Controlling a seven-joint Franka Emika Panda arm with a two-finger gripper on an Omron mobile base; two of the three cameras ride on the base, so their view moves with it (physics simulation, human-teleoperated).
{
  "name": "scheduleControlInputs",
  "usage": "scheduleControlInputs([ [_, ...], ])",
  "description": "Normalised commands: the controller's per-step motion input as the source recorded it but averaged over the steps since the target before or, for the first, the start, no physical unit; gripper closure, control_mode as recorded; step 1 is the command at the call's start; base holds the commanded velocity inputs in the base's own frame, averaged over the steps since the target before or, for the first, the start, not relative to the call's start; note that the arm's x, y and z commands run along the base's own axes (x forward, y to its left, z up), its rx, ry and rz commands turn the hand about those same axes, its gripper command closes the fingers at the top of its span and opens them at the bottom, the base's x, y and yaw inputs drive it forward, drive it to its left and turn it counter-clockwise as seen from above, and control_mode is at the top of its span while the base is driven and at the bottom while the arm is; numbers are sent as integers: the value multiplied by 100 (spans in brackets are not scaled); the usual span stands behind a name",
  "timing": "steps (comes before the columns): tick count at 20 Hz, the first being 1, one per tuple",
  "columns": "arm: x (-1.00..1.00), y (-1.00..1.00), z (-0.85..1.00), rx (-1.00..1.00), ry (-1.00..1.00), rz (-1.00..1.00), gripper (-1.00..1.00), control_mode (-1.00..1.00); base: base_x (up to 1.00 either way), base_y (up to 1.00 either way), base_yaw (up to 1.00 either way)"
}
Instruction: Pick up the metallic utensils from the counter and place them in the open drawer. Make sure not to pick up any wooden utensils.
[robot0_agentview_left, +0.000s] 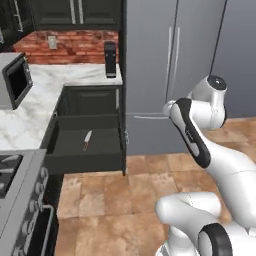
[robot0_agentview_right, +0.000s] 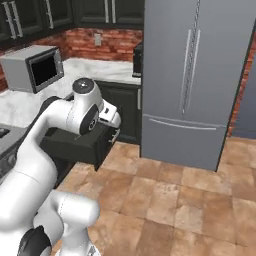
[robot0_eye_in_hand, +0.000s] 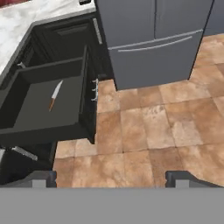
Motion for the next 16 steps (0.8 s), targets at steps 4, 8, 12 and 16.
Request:
scheduleControlInputs([
  [4, 0, 0, 0, 0, 0, 0, -100, 100, -3, -96, -54],
  [8, 0, 0, 0, 0, 0, 0, -100, 100, 0, -40, -83],
  [12, 0, 0, 0, 0, 0, 0, -100, 100, 0, -35, -86],
  [16, 0, 0, 0, 0, 0, 0, -100, 100, 0, -13, -85],
])
